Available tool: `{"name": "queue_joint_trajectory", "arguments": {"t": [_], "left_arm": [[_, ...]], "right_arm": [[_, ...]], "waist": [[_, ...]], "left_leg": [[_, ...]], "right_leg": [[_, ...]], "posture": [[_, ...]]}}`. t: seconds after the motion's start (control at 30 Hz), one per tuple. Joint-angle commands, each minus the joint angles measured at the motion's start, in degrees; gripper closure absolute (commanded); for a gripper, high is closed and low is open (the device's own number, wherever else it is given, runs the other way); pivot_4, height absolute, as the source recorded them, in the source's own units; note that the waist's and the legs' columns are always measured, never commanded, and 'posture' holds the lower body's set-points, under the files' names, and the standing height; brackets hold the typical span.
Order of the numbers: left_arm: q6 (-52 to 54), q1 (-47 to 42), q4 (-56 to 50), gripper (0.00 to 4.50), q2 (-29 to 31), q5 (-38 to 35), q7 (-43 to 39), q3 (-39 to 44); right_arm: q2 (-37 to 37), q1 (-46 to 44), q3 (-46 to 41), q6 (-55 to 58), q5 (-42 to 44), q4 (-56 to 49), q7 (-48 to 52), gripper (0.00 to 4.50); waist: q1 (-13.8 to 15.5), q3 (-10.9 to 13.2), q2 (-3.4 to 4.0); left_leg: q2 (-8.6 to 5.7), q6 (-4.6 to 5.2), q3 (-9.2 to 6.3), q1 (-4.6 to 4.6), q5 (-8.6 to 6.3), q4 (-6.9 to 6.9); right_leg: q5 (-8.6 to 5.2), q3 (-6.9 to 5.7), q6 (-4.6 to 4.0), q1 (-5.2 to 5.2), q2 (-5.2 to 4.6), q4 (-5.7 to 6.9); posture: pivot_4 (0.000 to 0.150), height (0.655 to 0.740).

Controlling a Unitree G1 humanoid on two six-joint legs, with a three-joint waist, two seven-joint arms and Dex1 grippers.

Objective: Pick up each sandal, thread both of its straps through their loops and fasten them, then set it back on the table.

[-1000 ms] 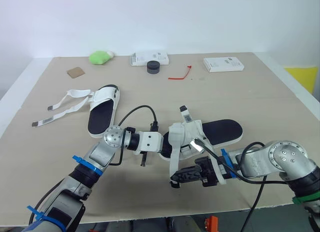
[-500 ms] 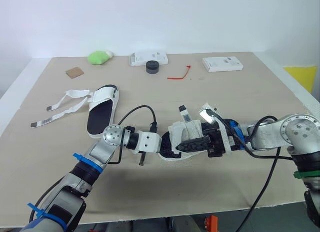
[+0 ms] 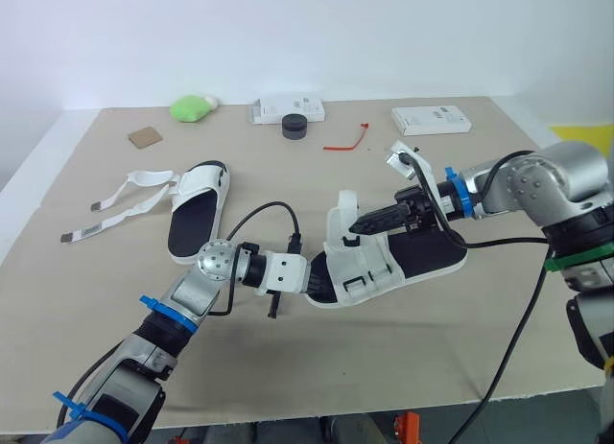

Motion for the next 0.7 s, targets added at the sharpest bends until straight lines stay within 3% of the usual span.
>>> {"name": "queue_joint_trajectory", "arguments": {"t": [0.03, 0.4, 0.7], "left_arm": [[1.87, 1.75, 0.16, 4.5, 1.0, 1.42, -0.12, -1.3], [3.1, 2.23, -1.26, 4.5, 1.36, 1.76, 0.51, -1.3], [3.26, 2.1, -0.85, 4.5, 0.94, 2.07, 0.75, -1.62]], "right_arm": [[1.05, -0.21, 4.02, -3.06, -7.77, 0.95, 8.42, 4.44], [4.65, 2.14, 5.28, -2.57, -18.2, 2.01, 16.51, 4.44], [6.27, -0.97, 3.69, 6.28, -18.27, 2.75, 19.76, 4.44]], "waist": [[-0.02, 0.0, 0.0], [-0.01, 0.01, 0.03], [-0.02, 0.01, 0.03]], "left_leg": [[0.0, 0.0, 0.0, 0.0, 0.0, 0.0], [0.0, 0.0, -0.06, 0.01, 0.0, 0.07], [0.0, 0.0, -0.07, 0.04, 0.0, 0.09]], "right_leg": [[0.0, 0.0, 0.0, 0.0, 0.0, 0.0], [0.01, -0.05, -0.02, 0.03, 0.02, 0.06], [0.05, -0.06, -0.08, 0.04, 0.03, 0.11]], "posture": [[0.15, 0.74], [0.15, 0.74], [0.15, 0.74]]}}
